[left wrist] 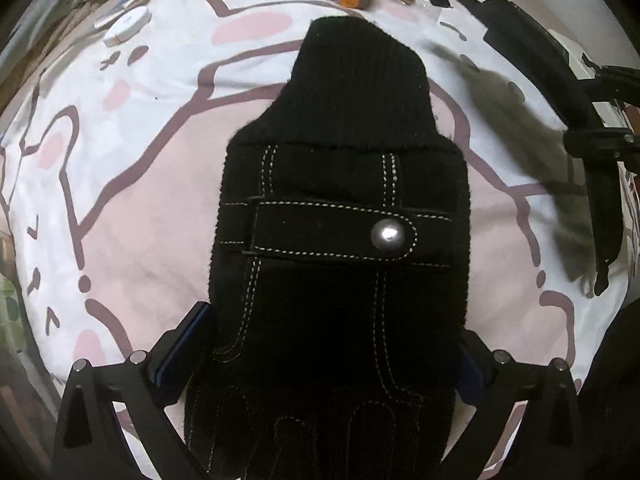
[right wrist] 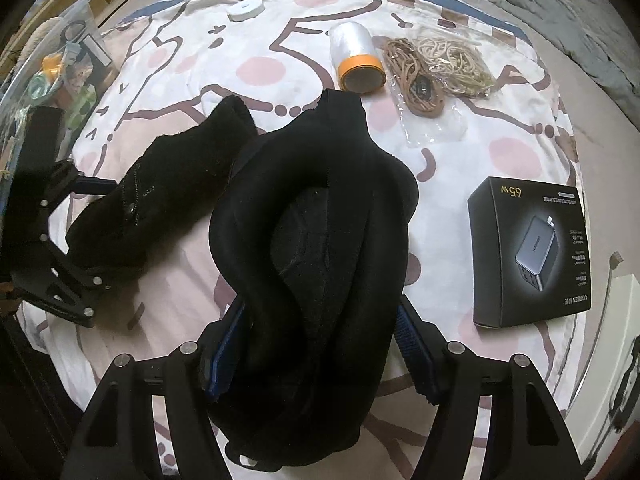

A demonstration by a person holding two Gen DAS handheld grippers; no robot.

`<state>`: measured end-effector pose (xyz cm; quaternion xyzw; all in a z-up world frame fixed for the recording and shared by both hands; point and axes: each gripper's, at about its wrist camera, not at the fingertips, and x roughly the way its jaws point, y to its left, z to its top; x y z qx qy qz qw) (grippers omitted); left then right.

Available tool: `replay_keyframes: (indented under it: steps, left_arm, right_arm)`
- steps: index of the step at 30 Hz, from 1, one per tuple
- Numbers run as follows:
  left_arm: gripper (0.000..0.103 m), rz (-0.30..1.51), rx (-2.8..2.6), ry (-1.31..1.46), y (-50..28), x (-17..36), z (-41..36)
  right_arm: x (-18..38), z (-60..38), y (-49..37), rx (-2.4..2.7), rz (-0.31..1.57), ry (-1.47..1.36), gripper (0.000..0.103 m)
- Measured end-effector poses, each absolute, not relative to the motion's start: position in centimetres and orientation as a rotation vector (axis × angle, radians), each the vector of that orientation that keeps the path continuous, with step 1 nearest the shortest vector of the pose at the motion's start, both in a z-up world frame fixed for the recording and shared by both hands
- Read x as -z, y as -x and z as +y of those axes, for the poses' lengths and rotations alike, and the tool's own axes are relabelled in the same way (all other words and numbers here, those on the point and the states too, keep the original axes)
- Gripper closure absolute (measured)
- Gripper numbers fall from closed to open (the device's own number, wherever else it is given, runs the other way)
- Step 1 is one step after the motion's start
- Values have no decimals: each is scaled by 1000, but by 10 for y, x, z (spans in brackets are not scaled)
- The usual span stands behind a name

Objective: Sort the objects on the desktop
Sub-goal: 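Carry both black gloves, one in each tool, over to the clear bin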

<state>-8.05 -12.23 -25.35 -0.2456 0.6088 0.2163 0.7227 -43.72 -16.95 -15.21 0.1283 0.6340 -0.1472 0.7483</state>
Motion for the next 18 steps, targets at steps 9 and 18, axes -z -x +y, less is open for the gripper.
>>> replay_keyframes:
  steps: [9,18]
  left_arm:
    - [29,1259,-501,599,99,235,-125]
    - [41,1171,-568,616,119,199,-144]
  right_arm:
    - [148,-177,427,327,1347,-300,32]
    - [116,-173,422,299,1247,-296,32]
